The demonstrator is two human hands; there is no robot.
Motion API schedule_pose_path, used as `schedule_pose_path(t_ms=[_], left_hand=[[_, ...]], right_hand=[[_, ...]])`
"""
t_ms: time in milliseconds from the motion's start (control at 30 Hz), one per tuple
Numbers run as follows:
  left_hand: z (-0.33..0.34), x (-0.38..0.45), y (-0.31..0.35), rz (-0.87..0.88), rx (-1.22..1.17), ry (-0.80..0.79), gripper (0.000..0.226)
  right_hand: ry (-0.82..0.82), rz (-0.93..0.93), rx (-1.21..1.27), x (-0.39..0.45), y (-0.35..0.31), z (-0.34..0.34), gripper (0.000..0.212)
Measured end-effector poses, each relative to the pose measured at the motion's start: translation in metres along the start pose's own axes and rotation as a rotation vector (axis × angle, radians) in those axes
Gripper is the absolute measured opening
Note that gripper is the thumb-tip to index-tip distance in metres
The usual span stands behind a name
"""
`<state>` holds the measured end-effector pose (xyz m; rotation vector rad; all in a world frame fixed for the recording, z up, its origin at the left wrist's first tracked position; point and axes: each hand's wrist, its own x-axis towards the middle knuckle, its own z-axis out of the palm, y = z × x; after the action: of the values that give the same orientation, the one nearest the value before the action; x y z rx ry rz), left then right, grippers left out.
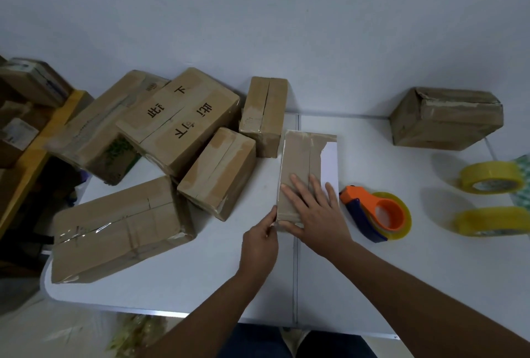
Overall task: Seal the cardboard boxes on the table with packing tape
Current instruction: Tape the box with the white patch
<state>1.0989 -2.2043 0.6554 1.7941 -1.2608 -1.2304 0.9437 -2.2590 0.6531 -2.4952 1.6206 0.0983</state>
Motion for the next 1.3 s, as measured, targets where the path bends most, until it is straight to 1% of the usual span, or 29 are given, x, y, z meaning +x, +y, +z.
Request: schedule_pose_path(t_ms=[100, 167, 267, 400, 467, 500, 567, 667, 733, 767, 800, 833, 867, 900, 933, 967, 1000, 1033, 1067, 1133, 1200, 1233, 1300], left_hand=[[-0.01, 0.002, -0.012, 0.161, 0.044, -0.086, 0.048], [-0.025, 0.016, -0.019, 0.271, 0.06, -0.156, 0.045], [-0.041, 0.043, -0.02, 0.405, 0.228, -0.216, 0.028], [-0.053, 0.072, -0.011, 0.51, 0.469, -0.377, 0.028], [-0.048, 0.077, -0.002, 0.52, 0.594, -0.429, 0.035], [-0.043, 0.077, 0.002, 0.515, 0.615, -0.431, 0.041], [-0.033, 0.074, 0.003, 0.476, 0.585, -0.403, 0.047], [-0.031, 0.07, -0.006, 0.417, 0.589, -0.372, 0.045], [-0.04, 0.072, -0.013, 0.388, 0.624, -0.441, 0.037], [-0.045, 0.072, -0.014, 0.368, 0.636, -0.471, 0.032], [-0.05, 0.072, -0.015, 0.346, 0.638, -0.464, 0.029], [-0.053, 0.07, -0.012, 0.323, 0.62, -0.411, 0.027], [-0.054, 0.068, -0.006, 0.305, 0.583, -0.32, 0.026], [-0.052, 0.064, 0.003, 0.304, 0.528, -0.214, 0.026], [-0.048, 0.061, 0.013, 0.316, 0.475, -0.121, 0.027], [-0.042, 0.058, 0.026, 0.33, 0.437, -0.064, 0.029], [-0.036, 0.056, 0.036, 0.337, 0.434, -0.047, 0.034], [-0.029, 0.054, 0.045, 0.327, 0.481, -0.062, 0.04], [-0.022, 0.054, 0.051, 0.294, 0.583, -0.092, 0.051], [-0.011, 0.053, 0.058, 0.229, 0.874, -0.164, 0.084], [-0.005, 0.052, 0.057, 0.184, 1.083, -0.254, 0.114], [-0.003, 0.052, 0.055, 0.181, 1.126, -0.294, 0.121], [-0.007, 0.053, 0.054, 0.232, 1.147, -0.383, 0.123]], right_hand=[[-0.005, -0.001, 0.003, 0.0, -0.001, -0.001, 0.079], [-0.009, -0.008, 0.009, 0.0, -0.001, -0.001, 0.081], [-0.02, -0.011, 0.021, -0.001, -0.001, -0.003, 0.083], [-0.032, -0.01, 0.007, 0.001, -0.001, -0.002, 0.083], [-0.027, -0.013, 0.004, 0.001, 0.0, -0.001, 0.08], [-0.024, -0.013, 0.002, 0.001, 0.0, 0.0, 0.079], [-0.025, -0.014, 0.008, 0.001, 0.001, 0.002, 0.078], [-0.038, -0.034, 0.038, 0.003, 0.0, 0.0, 0.078], [-0.009, -0.049, 0.165, 0.004, 0.006, -0.007, 0.076], [-0.003, -0.008, 0.28, 0.004, 0.012, -0.013, 0.074], [0.047, 0.066, 0.396, 0.002, 0.018, -0.017, 0.072], [0.121, 0.187, 0.503, -0.001, 0.024, -0.02, 0.069], [0.183, 0.338, 0.63, -0.005, 0.031, -0.023, 0.066], [0.213, 0.475, 0.793, -0.009, 0.033, -0.026, 0.062], [0.206, 0.568, 0.957, -0.015, 0.032, -0.029, 0.061], [0.19, 0.608, 1.067, -0.021, 0.026, -0.031, 0.061], [0.164, 0.619, 1.124, -0.028, 0.02, -0.033, 0.062], [0.133, 0.625, 1.179, -0.034, 0.014, -0.035, 0.062], [0.102, 0.63, 1.251, -0.04, 0.008, -0.036, 0.06], [0.065, 0.657, 1.319, -0.049, 0.004, -0.029, 0.055], [0.147, 0.716, 1.242, -0.055, 0.008, -0.018, 0.048], [0.224, 0.751, 1.173, -0.059, 0.012, -0.016, 0.043], [0.382, 0.761, 1.047, -0.064, 0.021, -0.017, 0.032]])
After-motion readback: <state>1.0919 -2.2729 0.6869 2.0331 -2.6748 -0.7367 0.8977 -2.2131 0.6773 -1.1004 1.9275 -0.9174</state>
